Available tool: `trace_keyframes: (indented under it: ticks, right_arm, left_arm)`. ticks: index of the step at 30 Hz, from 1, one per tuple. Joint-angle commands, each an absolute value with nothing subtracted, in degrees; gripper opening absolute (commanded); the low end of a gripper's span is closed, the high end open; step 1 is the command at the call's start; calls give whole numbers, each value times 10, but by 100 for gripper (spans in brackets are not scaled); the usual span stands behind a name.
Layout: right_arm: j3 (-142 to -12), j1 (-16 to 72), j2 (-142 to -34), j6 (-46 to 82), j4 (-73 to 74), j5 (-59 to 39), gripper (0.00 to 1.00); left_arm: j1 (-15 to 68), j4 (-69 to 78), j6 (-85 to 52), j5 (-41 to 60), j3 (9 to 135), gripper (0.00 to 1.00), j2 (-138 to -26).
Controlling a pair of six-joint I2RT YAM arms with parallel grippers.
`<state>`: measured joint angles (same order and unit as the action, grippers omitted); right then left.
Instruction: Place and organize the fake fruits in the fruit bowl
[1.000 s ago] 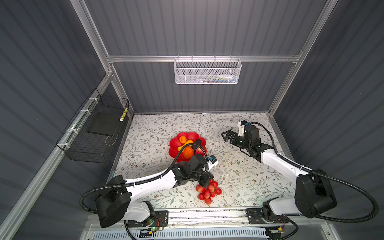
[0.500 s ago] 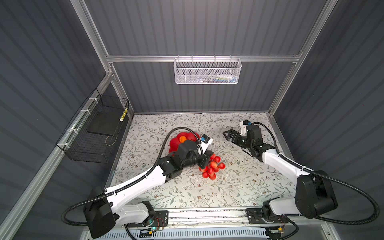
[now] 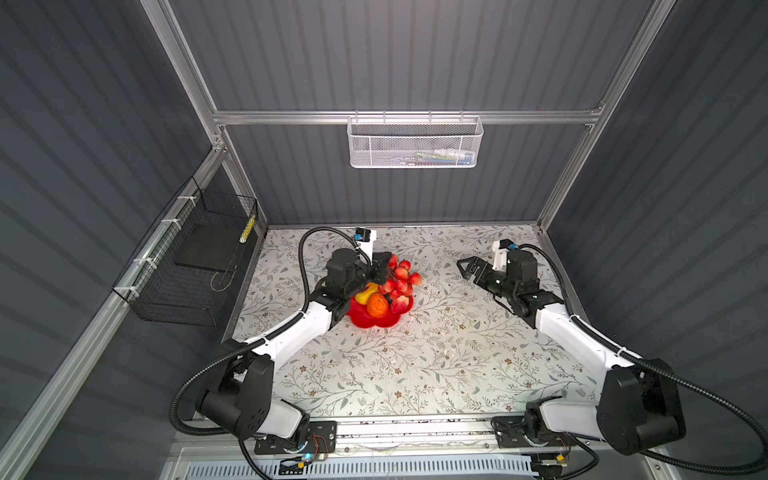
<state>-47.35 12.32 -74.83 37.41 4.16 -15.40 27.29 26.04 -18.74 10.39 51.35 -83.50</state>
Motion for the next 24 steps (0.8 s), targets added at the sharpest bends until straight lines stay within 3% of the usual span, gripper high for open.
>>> trace_keyframes:
  ticks: [1, 8, 11, 12, 13, 16, 17, 18, 24]
  right_arm:
    - [-469, 118, -742, 366, 26, -165, 99]
    - [-474, 111, -746, 367, 26, -169, 99]
    - [-475, 109, -746, 366, 24, -167, 99]
    - [-476, 108, -747, 364, 22, -167, 99]
    - [-477, 106, -746, 362, 18, -165, 99]
    - [-483, 102, -744, 353, 8, -157, 99]
    - [-486, 100, -742, 347, 1, -151, 99]
    - [-490, 99, -737, 337, -6, -139, 99]
    - [-487, 90, -673, 242, -33, 22, 99]
  left_arm:
    - [251, 353, -241, 122, 484, 0, -852]
    - [217, 376, -272, 131, 443, 1, -887]
    - [217, 354, -264, 128, 440, 19, -888]
    - [217, 345, -259, 120, 437, 30, -885]
    - [217, 335, -254, 111, 435, 46, -878]
    - [216, 304, -231, 78, 432, 78, -852]
    - [216, 294, -223, 66, 432, 94, -843]
    - [216, 280, -211, 51, 434, 100, -831]
    - [216, 276, -127, -93, 414, 100, -728]
